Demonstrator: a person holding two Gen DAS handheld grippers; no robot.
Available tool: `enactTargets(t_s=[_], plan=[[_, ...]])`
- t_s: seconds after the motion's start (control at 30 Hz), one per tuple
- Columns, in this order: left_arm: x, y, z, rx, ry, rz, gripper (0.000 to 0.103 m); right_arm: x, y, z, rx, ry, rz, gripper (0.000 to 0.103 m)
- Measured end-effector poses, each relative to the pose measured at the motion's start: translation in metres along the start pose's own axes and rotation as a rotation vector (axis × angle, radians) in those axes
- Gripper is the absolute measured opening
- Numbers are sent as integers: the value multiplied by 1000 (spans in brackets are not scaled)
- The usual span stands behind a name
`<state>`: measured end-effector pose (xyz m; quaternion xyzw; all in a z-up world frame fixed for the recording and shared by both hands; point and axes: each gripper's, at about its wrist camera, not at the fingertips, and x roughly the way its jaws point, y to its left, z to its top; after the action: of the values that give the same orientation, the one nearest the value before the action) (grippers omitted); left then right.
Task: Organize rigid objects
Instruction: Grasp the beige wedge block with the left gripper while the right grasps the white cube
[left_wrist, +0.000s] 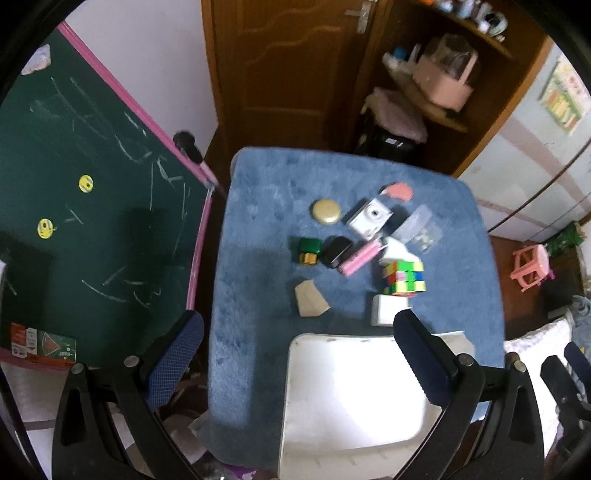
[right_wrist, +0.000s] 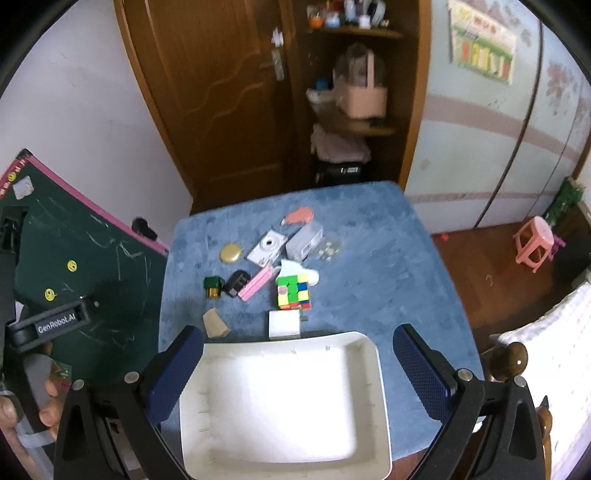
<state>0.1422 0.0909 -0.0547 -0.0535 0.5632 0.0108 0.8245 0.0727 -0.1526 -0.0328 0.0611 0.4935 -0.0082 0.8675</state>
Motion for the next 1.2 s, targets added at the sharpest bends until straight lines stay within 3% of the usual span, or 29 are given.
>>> enactTargets(t_s=[0.13,0.33,0.6,0.93,1.0,1.2], plan=[[42,-3,11,1,59,55,102,47,9,20,-3,105,24,100],[130,1,17,-22,242,103,102,139,16,30,-14,295,53,92],[208,16,11,-176,448,49,100,253,13,15,33,530,63,85],[240,15,11,-279,537,22,97,307,8,-1,105,659,70,77],[248,17,7,-299,559,23,97,314,7,-4,125,683,73,71],[261,21,3,-343,597,6,85,322,12,-10,134,718,70,63]])
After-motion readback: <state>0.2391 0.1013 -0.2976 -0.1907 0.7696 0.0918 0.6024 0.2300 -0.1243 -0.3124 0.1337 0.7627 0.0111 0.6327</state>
